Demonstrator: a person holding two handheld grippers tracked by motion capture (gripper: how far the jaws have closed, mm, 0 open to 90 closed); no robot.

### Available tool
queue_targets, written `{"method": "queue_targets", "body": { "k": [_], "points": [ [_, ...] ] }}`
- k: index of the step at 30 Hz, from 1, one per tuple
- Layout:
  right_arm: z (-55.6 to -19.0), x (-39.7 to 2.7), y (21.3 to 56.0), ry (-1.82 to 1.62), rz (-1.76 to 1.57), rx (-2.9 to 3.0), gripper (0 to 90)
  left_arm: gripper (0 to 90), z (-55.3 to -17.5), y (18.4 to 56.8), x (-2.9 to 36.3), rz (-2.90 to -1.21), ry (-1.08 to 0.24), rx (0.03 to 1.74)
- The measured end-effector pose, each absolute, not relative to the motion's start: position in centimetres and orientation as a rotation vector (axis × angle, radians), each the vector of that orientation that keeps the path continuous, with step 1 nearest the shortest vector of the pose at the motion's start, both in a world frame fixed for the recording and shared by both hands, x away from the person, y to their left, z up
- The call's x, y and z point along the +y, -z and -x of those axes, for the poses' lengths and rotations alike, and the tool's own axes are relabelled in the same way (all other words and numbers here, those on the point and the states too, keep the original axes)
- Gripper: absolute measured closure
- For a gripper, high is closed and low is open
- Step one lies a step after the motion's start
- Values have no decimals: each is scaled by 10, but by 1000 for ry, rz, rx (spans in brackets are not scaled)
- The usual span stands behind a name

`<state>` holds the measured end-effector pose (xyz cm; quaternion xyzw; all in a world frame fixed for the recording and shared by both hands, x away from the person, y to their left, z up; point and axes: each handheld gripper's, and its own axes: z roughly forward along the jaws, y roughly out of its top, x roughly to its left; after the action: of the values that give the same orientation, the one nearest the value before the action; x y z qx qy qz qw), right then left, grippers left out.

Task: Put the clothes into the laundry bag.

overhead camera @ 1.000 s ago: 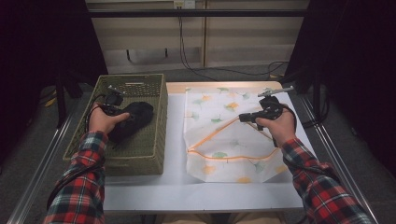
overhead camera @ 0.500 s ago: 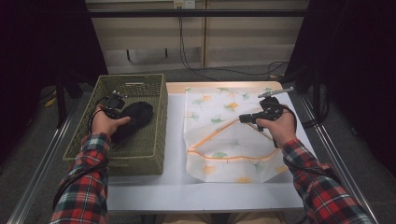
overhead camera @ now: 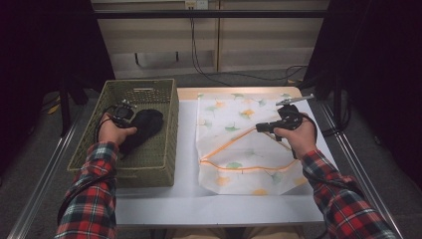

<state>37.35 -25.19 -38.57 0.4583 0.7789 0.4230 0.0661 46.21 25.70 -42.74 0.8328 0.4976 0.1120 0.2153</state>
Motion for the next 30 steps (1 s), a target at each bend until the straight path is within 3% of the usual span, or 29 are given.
{"method": "queue_targets", "body": {
  "k": [4, 9, 15, 17, 25, 30],
  "points": [
    [-373, -253, 387, -1275, -1385, 2349, 899, 580, -459, 423, 251, -2279, -261, 1465],
    [-373, -254, 388, -1286, -1379, 2347, 898, 588, -450, 417, 241, -2245, -101, 1517],
    [-373, -252, 391, -1292, -1383, 2354, 898, 565, -442, 415, 232, -2251, -40, 1456],
    [-373, -251, 391, -1293, -1378, 2359, 898, 525, -442, 416, 233, -2261, -50, 1418],
    [-372, -250, 389, -1297, -1374, 2356, 898, 163, -450, 413, 238, -2264, -117, 1342],
    [-372, -249, 389, -1293, -1374, 2354, 898, 97, -455, 426, 235, -2296, -125, 1322]
  ]
}}
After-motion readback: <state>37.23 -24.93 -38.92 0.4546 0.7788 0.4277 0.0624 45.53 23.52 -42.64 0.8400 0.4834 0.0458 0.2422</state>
